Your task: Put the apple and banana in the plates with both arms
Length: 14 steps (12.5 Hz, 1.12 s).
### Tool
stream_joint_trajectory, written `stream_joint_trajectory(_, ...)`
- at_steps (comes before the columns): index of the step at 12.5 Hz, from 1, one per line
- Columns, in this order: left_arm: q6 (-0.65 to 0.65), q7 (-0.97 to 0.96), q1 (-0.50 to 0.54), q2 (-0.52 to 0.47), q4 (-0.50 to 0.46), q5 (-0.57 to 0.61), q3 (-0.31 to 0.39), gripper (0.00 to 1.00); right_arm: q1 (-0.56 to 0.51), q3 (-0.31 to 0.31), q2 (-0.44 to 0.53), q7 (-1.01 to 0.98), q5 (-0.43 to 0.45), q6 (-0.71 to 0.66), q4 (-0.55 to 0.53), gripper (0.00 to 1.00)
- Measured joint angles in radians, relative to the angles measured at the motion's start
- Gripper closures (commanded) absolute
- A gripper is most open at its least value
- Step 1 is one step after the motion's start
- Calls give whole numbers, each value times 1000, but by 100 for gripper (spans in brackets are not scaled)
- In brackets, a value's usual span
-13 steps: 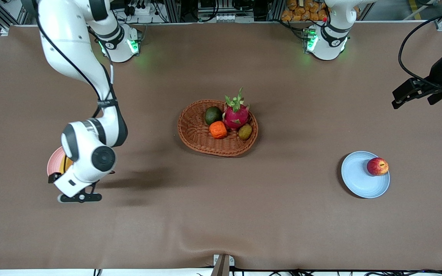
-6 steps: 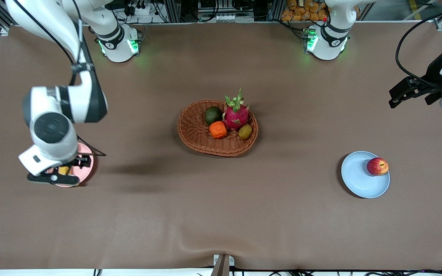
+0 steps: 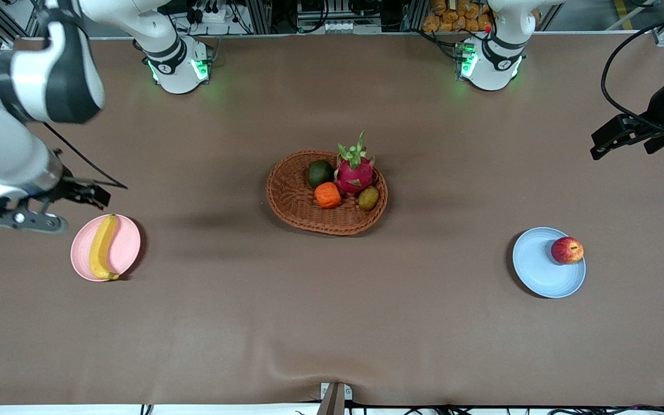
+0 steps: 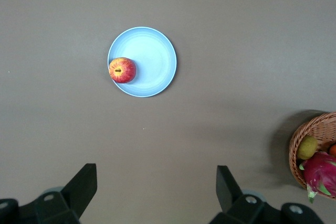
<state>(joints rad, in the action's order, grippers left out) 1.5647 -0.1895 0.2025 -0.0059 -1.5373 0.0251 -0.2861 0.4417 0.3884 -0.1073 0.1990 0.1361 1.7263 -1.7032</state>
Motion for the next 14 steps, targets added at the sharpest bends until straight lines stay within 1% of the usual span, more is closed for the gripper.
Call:
stream_joint_trajectory(3, -2, 0, 0, 0, 0, 0, 0, 0, -55, 2, 66, -70, -50, -59, -3, 0)
stream_joint_trajectory(5, -10, 0, 0, 0, -2, 0, -2, 0, -58, -2, 95, -74, -59, -80, -1, 0)
stream_joint_trajectory(7, -16, -1, -1, 0, -5, 0, -6, 0, -60, -15, 106, -73, -73, -102, 12, 0)
stream_joint_trajectory(8, -17, -4, -2, 0, -8, 0, -9, 0, -84, -36, 106, -73, -80, -116, 19, 0)
stream_joint_trajectory(9, -17, -5, -2, 0, -9, 0, -11, 0, -151, -94, 106, -73, -84, -126, 23, 0)
stream_joint_trajectory(10, -18, -5, -3, 0, -9, 0, -14, 0, -249, -183, 106, -74, -86, -136, 28, 0)
stream_joint_trajectory(12, -18, -5, -4, 0, -9, 0, -21, 0, -460, -383, 106, -74, -92, -180, 54, 0)
stream_joint_trajectory(14, -18, -5, -4, 0, -9, 0, -21, 0, -464, -385, 116, -74, -92, -228, 69, 0)
